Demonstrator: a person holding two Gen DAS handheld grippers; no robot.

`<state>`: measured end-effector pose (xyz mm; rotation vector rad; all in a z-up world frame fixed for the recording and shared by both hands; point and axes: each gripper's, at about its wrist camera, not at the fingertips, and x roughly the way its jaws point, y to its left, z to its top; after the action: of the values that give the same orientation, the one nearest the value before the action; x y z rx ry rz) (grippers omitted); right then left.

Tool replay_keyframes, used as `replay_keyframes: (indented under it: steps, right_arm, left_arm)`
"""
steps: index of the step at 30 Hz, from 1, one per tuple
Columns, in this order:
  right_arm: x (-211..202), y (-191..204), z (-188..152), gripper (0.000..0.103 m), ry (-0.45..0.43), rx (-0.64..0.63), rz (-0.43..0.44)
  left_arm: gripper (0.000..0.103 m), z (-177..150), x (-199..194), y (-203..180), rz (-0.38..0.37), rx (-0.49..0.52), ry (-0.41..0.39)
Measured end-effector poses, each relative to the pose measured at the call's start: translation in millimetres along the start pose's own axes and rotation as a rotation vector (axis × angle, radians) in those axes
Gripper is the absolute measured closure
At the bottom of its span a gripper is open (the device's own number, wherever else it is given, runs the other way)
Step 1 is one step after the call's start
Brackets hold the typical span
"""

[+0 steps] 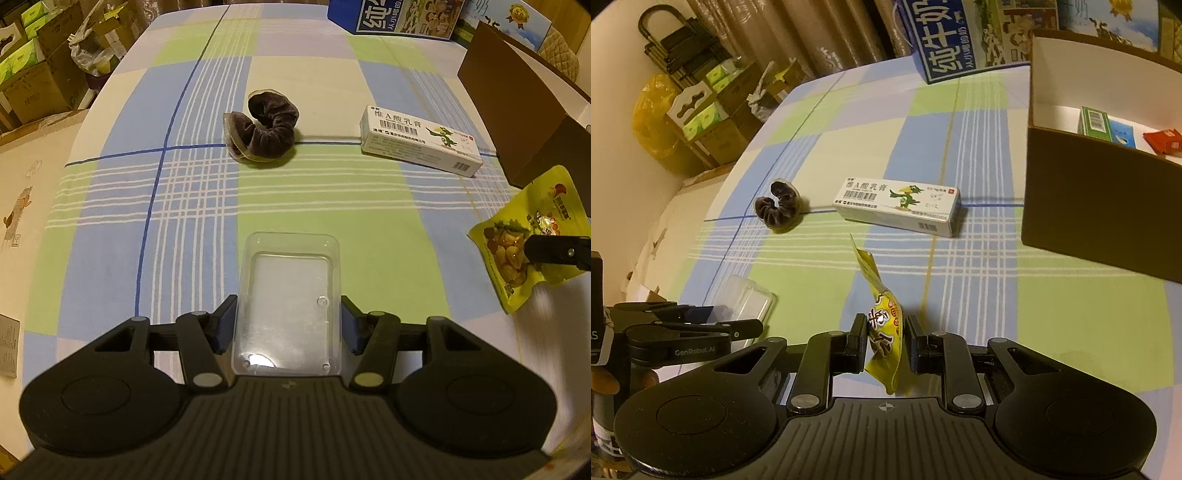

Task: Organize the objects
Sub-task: 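Lift the case and packet and carry both toward the brown box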

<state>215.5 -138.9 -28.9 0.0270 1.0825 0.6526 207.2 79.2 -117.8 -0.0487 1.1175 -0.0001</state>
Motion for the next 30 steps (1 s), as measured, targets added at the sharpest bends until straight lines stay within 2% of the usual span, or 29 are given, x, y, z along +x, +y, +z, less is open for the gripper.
replay_keyframes:
  steps: [16,30]
  right_arm:
    - [-41.8,-32.0,-8.4,0.085,-0.055,0.109,0.034]
    - [-118.9,-86.6,-19.3,0.085,-0.183,0.213,0.035]
  left_arm:
    - [0.051,7.8,-24.8,-30.6,-0.033,0.021,-0.042]
    - [0.051,33.1,-64.7,-116.5,-0.129,0.129,-0.134]
